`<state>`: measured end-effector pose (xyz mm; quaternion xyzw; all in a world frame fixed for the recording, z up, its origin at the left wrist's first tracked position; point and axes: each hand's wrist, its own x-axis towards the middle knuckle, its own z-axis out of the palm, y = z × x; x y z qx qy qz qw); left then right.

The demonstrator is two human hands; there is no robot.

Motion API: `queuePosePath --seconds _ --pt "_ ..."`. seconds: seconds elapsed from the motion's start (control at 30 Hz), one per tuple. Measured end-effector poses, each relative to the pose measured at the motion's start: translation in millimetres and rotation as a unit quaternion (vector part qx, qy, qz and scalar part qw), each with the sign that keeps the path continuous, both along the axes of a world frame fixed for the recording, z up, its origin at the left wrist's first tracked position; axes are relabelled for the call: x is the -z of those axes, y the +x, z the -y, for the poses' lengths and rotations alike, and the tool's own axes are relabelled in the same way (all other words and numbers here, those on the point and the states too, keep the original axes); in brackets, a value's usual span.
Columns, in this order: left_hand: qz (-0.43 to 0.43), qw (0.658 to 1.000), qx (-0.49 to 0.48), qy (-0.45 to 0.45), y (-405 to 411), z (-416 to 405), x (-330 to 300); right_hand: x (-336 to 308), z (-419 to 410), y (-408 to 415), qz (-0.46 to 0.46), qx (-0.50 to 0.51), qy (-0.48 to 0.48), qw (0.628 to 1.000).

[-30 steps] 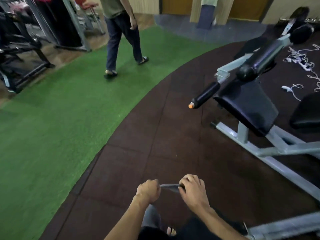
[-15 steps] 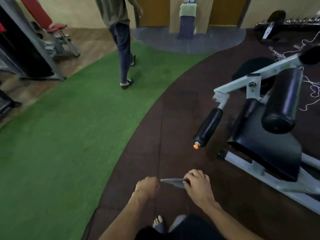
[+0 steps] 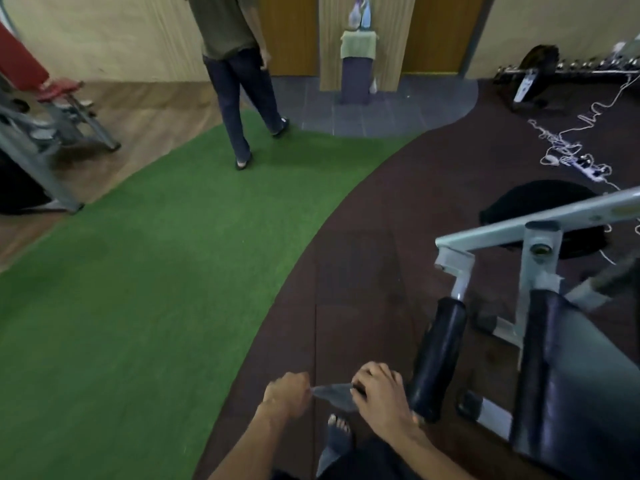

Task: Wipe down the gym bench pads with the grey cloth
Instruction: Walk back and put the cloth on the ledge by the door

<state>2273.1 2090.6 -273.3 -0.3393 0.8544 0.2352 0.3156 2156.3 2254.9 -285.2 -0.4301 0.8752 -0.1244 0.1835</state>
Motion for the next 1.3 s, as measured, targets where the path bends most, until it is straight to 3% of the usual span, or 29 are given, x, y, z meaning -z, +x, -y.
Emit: queuePosePath --seconds 0.3,0.47,0.67,1.0,1.3 --pt "-0.014 0.999 0.048 0.002 -198 160 1 4 159 -192 -0.018 0.042 -0.017 0.999" --pt "-0.023 0.996 0.089 0.011 -320 282 18 7 271 -306 -0.028 0.069 0.002 0.997" --pt "-0.046 0.992 0.116 -0.004 -463 432 -10 -17 407 -439 -0.031 0.101 -0.023 0.994" --pt "-0.037 0.996 0.081 0.002 -672 626 -8 -8 613 -656 -0.034 0.115 -0.060 0.991" --pt "-0.013 0.999 0.050 0.003 -880 779 -11 -3 771 -869 -0.016 0.045 -0.041 0.998"
